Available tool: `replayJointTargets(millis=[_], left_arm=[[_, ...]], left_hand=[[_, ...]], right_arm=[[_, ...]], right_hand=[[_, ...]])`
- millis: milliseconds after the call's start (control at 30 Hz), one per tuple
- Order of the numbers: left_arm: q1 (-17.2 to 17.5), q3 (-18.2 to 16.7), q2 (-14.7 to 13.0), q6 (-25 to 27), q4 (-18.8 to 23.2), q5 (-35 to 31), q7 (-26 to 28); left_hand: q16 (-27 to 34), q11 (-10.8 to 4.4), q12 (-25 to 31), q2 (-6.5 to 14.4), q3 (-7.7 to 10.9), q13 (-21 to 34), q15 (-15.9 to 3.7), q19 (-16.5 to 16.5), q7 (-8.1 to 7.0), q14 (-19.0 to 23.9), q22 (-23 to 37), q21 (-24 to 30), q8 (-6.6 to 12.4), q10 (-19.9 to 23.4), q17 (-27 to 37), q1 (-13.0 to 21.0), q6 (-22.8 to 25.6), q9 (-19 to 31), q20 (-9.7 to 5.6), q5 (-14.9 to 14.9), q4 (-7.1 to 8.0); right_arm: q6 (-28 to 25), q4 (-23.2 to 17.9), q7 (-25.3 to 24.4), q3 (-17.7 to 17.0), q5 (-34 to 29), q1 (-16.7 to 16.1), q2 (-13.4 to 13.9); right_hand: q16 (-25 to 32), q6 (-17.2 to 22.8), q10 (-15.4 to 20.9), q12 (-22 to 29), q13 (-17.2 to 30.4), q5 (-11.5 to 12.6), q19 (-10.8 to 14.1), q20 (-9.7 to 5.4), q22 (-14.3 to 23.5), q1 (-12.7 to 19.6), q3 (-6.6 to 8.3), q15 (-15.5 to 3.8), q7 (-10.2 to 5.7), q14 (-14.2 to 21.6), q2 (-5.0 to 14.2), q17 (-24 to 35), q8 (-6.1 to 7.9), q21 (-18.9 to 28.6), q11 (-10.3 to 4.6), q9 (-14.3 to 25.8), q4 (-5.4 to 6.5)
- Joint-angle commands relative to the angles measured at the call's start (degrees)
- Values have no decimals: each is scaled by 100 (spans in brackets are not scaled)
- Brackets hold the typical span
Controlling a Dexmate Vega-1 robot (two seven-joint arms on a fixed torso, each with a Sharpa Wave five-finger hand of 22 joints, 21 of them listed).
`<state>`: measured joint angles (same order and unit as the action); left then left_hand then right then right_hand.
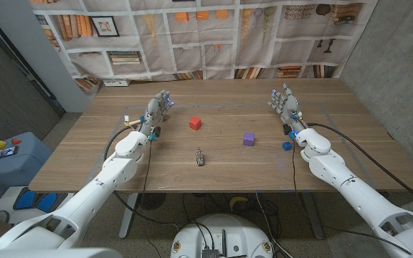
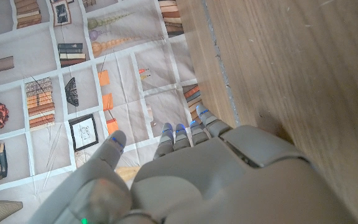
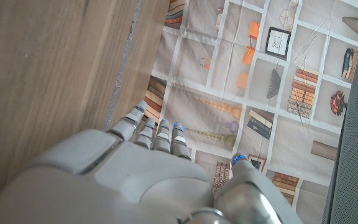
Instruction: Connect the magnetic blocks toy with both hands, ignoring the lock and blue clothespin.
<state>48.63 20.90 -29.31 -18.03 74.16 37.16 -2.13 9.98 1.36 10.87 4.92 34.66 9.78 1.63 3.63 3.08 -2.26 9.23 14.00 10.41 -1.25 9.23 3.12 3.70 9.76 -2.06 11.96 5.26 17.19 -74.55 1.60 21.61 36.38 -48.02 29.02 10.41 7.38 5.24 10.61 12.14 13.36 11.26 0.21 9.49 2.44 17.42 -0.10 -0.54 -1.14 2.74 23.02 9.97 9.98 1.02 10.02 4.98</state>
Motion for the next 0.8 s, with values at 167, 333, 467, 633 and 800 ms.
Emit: replayJointTargets(millis=[167, 333, 467, 633, 800], left_arm=[[-4, -1, -184, -82, 86, -93, -179], [46, -11, -277, -2, 275, -122, -133], [108, -29, -447, 115, 514, -203, -66], [200, -45, -778, 333, 915, -434, 69], [272, -54, -1072, 544, 1277, -663, 183]], left_hand=[[18, -86, 40, 336, 127, 25, -73, 126, -122, 48, 28, -58, 59, 75, 20, 185, 226, 10, -33, -17, -265], [19, -129, 51, 307, 159, 25, -112, 158, -145, 85, 29, -96, 66, 135, 19, 253, 316, 10, -36, -46, -397], [22, -140, 47, 291, 173, 25, -133, 177, -151, 108, 30, -113, 62, 144, 19, 286, 343, 9, -40, -61, -464], [14, -253, 58, 237, 266, 26, -201, 232, -318, 137, 27, -199, 96, 256, 23, 496, 595, 9, -50, -131, -827], [18, -345, 62, 172, 331, 28, -251, 262, -341, 171, 27, -247, 100, 324, 25, 670, 695, 12, -59, -166, -1115]], right_arm=[[64, -77, -89, 98, -220, 13, 14], [50, -100, -121, 115, -261, 27, 15], [34, -157, -151, 116, -276, -3, 34], [-2, -224, -168, 109, -268, -46, 64], [7, -332, -222, 88, -290, -121, 107]], right_hand=[[44, 80, 67, 29, 4, 54, 27, -16, 12, 7, 53, -20, -10, -17, 67, -13, 49, 46, -7, 6, -4], [44, 87, 74, 34, -10, 65, 22, -22, 12, 22, 63, -21, -15, -18, 78, -44, 54, 49, -10, 5, -16], [44, 96, 76, 36, -19, 71, 18, -34, 11, 31, 70, -23, -22, -19, 85, -62, 58, 50, -9, 4, -25], [46, 103, 74, 37, -31, 79, 16, -38, 11, 45, 79, -24, -23, -15, 92, -90, 62, 53, -7, 4, -38], [48, 103, 72, 37, -40, 85, 12, -39, 10, 56, 85, -29, -28, -11, 97, -112, 62, 54, -12, 4, -49]])
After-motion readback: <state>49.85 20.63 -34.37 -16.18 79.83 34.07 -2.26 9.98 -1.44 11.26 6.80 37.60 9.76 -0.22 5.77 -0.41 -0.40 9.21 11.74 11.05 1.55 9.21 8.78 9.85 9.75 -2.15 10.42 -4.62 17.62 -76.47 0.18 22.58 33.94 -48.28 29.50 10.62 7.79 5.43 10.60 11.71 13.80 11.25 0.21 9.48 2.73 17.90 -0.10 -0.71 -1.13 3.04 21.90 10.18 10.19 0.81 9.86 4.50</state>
